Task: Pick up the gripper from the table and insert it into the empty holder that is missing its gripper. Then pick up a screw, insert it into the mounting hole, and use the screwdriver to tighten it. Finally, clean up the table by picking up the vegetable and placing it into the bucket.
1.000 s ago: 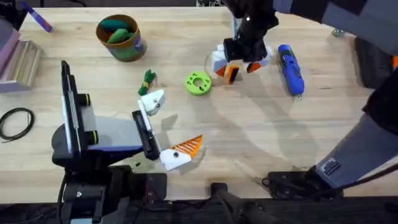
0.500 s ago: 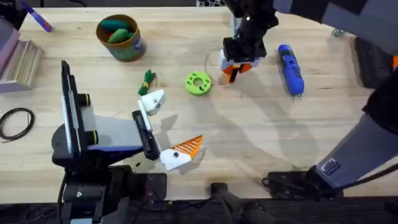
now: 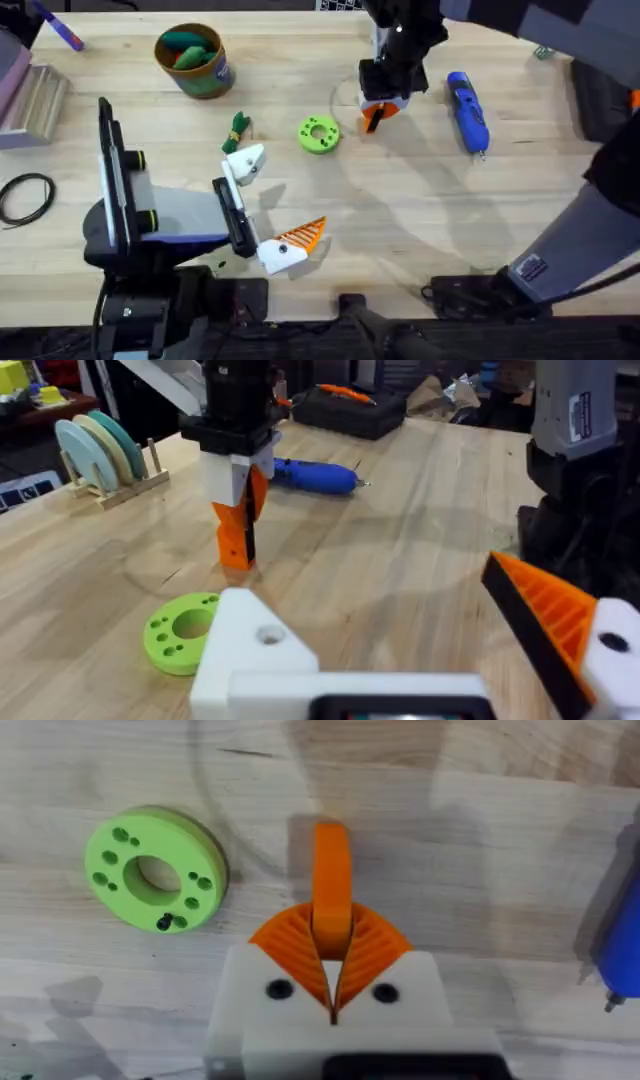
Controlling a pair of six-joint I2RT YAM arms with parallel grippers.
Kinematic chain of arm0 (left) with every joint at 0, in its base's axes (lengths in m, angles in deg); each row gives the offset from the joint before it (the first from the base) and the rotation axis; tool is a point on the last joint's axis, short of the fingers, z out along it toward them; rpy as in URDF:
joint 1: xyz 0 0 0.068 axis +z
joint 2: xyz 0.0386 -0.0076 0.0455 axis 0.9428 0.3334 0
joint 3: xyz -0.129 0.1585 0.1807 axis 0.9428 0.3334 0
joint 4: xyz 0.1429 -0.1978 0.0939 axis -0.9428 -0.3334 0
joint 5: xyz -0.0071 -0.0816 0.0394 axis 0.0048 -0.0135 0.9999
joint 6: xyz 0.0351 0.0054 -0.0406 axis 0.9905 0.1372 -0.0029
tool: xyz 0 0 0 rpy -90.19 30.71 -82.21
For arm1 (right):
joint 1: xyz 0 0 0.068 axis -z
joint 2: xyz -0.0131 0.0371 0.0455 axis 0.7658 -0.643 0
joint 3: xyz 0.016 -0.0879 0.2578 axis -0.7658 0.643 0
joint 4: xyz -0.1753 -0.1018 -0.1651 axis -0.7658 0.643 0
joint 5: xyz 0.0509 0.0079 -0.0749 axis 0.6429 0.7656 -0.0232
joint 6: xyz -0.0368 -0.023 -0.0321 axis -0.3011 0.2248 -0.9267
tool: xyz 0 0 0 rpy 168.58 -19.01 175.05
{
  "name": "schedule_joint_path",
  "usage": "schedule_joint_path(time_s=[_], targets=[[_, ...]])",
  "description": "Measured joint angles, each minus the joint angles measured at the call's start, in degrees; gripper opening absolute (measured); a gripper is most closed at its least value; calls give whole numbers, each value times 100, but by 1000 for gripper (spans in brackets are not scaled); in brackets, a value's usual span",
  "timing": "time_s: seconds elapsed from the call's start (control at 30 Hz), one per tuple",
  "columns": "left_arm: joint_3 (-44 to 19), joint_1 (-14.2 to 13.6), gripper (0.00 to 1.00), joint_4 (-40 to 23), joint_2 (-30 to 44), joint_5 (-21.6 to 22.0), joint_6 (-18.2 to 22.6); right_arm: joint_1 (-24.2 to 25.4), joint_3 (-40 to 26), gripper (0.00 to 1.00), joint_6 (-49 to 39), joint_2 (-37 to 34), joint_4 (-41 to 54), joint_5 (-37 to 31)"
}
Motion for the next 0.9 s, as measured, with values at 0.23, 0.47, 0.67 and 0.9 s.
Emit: schedule_joint_path(time_s=[0.23,0.47,0.67,0.9], targets=[[0,0,985,0,-2,0,1,2,0,11,1,428,113,0],[0,0,985,0,-1,0,0,4,0,10,2,1731,118,5],[0,0,986,0,-2,0,0,4,280,10,2,2614,-254,341],[0,0,986,0,-1,-2,0,4,1913,9,22,3644,-1420,1192]])
